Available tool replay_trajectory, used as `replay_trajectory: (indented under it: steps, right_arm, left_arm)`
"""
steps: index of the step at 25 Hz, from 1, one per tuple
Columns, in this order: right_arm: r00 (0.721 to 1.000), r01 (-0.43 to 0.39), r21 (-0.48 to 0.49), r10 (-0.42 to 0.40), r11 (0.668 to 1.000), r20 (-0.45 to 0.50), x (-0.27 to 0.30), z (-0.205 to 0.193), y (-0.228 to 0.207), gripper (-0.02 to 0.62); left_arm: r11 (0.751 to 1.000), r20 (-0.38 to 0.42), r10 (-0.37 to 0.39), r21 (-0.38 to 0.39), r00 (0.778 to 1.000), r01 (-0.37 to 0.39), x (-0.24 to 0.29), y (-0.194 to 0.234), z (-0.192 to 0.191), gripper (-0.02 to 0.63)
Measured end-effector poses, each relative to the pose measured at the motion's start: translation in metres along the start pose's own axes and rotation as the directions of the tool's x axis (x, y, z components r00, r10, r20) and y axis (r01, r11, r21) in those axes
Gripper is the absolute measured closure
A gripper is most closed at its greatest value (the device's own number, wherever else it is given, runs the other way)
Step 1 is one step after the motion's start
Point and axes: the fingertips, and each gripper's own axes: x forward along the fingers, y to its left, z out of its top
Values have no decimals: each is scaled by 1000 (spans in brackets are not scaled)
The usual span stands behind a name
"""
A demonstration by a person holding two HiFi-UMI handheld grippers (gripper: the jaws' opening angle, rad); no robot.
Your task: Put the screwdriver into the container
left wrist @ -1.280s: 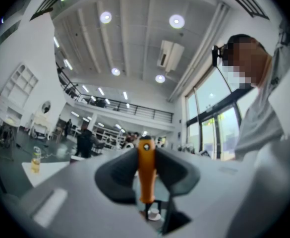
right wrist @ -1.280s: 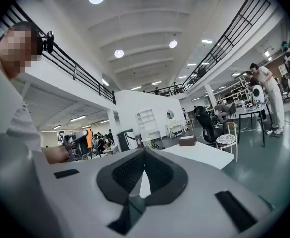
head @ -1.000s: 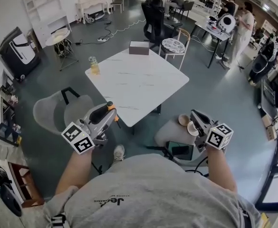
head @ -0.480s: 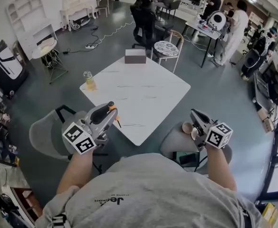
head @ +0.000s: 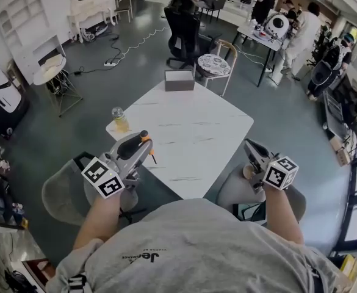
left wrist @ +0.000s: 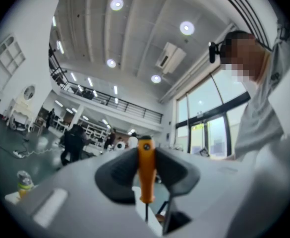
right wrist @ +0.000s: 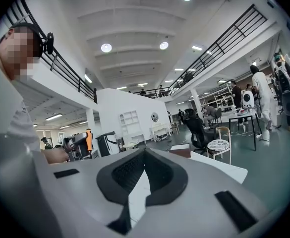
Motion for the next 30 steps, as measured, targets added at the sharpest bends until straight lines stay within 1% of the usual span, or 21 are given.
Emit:
replay_trajectory:
  steps: [5, 9, 15, 21, 30]
  right_arm:
    - [1000, 15, 2, -15, 1000, -14, 40, 1, 8, 586]
    - [999, 26, 1, -26, 1000, -29, 59, 0, 5, 586]
    - [998, 45, 1, -45, 999, -47, 78, 2, 2, 586]
    - [997, 42, 5, -41, 999, -66, 99, -1, 0, 586]
    - [995, 28, 47, -23, 999, -96, 112, -15, -15, 586]
  left_arm:
    - [1000, -7, -20, -10, 1000, 20, -2, 41, 4, 494]
    - [999, -10, -38, -21, 999, 38, 2, 61, 2, 494]
    - [998, -27, -54, -20, 998, 54, 3, 81, -1, 494]
    - [998, -32, -48, -32, 998, 47, 2, 101, -5, 494]
    - [998, -62, -31, -47, 998, 28, 12, 109, -19, 494]
